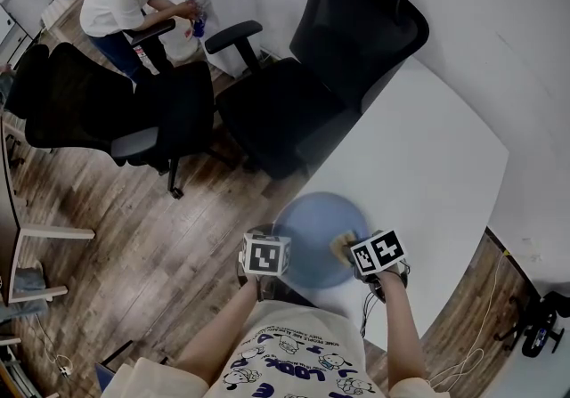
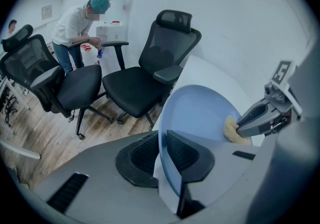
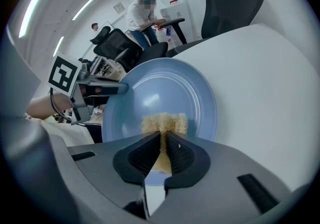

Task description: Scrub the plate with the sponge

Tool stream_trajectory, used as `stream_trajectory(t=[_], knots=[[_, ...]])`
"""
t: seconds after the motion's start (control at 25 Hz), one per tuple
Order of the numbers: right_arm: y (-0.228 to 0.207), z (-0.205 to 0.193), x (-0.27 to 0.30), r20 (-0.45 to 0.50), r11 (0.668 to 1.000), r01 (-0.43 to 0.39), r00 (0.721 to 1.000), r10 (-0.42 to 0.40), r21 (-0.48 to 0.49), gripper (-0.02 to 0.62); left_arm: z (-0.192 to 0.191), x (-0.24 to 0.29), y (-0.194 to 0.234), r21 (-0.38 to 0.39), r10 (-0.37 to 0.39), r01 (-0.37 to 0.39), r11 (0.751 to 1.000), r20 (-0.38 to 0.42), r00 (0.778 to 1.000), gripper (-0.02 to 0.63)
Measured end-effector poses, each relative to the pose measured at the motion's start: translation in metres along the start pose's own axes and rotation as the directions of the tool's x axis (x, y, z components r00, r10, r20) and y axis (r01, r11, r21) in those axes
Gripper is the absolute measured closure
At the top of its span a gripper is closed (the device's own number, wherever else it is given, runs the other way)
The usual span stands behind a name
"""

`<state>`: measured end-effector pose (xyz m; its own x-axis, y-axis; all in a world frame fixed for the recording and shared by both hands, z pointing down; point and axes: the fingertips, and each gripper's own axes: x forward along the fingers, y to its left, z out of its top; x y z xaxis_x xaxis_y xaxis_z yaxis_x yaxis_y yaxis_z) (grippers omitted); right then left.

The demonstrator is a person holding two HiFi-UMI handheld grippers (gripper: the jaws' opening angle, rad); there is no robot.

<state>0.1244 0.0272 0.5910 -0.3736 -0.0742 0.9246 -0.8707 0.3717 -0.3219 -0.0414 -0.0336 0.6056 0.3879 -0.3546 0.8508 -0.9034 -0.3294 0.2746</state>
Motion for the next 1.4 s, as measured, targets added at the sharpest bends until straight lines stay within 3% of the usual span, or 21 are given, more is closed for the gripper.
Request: stream_trajectory(t=[1.4], knots=[[-0.025,0.045,0.002,0.085,0.989,0.121,0.988,-0.127,0.081,0.549,0.000,-0.002,0.001,-0.003,-0.004,0.004,1.000,0.013,1.000,0.557]])
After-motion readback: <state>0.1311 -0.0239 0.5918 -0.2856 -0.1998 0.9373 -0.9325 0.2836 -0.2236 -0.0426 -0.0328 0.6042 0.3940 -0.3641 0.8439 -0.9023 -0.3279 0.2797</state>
